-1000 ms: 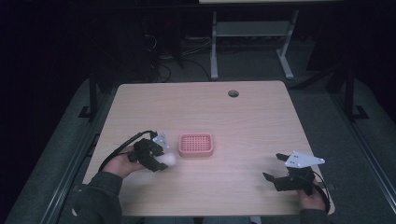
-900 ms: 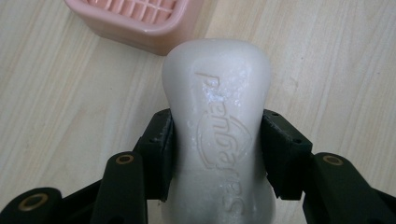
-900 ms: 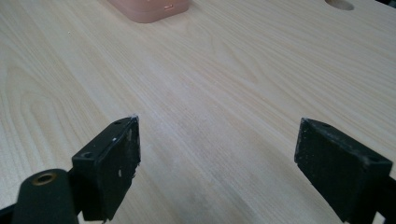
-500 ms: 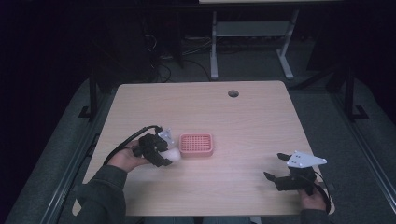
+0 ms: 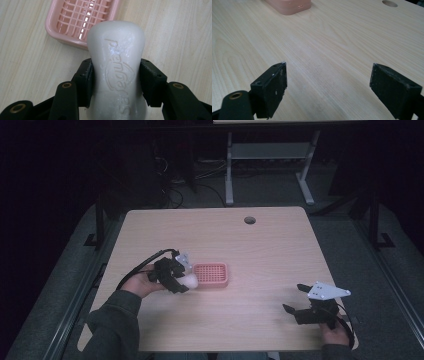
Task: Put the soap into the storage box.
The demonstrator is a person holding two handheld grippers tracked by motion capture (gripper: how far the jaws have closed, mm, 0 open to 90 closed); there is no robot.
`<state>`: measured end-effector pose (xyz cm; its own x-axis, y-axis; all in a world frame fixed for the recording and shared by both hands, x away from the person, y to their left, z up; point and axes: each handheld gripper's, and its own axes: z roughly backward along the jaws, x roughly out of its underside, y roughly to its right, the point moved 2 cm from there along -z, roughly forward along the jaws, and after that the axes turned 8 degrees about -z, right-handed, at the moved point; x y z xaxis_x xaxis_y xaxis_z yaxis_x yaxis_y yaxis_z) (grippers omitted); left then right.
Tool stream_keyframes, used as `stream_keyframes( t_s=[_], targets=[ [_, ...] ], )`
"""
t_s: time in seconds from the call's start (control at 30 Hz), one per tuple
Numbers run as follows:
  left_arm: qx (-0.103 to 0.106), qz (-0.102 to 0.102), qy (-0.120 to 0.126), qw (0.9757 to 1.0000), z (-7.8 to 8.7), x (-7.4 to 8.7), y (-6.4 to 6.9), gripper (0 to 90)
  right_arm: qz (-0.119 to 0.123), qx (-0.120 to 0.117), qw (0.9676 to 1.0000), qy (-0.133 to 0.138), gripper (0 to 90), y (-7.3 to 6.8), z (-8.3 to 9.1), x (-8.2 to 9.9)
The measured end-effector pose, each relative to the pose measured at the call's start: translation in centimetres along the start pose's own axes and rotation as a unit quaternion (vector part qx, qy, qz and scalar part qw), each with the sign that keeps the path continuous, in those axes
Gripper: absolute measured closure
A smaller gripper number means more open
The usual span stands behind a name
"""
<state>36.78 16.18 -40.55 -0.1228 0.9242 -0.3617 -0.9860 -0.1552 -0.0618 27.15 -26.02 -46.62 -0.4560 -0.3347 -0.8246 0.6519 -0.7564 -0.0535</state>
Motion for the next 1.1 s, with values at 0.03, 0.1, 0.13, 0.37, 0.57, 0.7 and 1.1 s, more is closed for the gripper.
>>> stream_keyframes(
  t_s=[0.03, 0.1, 0.13, 0.37, 0.57, 0.7, 1.1],
  targets=[
    [0.0, 0.0, 0.0, 1.0, 0.0, -0.1, -0.1, 49.4, 0.0, 0.0, 1.0, 0.0, 13.6, 0.0, 0.0, 0.0],
    [0.0, -0.002, -0.002, 1.0, 0.0, -0.2, -0.3, 49.4, 0.0, 0.0, 1.0, 0.0, 13.6, 0.0, 0.0, 0.0],
    [-0.001, 0.0, 0.0, 1.0, 0.0, -0.3, -0.4, 49.4, 0.0, 0.0, 1.0, 0.0, 13.6, 0.0, 0.0, 0.0],
    [0.0, -0.004, -0.002, 1.0, -0.1, -0.9, -1.0, 49.4, 0.001, -0.001, 1.0, 0.002, 13.6, 0.0, 0.0, 0.0],
    [-0.001, -0.011, -0.003, 0.9999, -0.2, -1.8, -1.4, 49.4, 0.0, -0.001, 1.0, 0.002, 13.6, 0.0, 0.1, 0.0],
    [-0.001, -0.013, -0.003, 0.9999, -0.4, -2.3, -1.7, 49.5, 0.0, -0.001, 1.0, 0.003, 13.6, 0.0, 0.1, 0.0],
    [0.003, -0.017, -0.005, 0.9998, -1.0, -3.8, -2.6, 49.4, 0.002, 0.0, 1.0, 0.004, 13.6, 0.2, 0.2, 0.0]
  ],
)
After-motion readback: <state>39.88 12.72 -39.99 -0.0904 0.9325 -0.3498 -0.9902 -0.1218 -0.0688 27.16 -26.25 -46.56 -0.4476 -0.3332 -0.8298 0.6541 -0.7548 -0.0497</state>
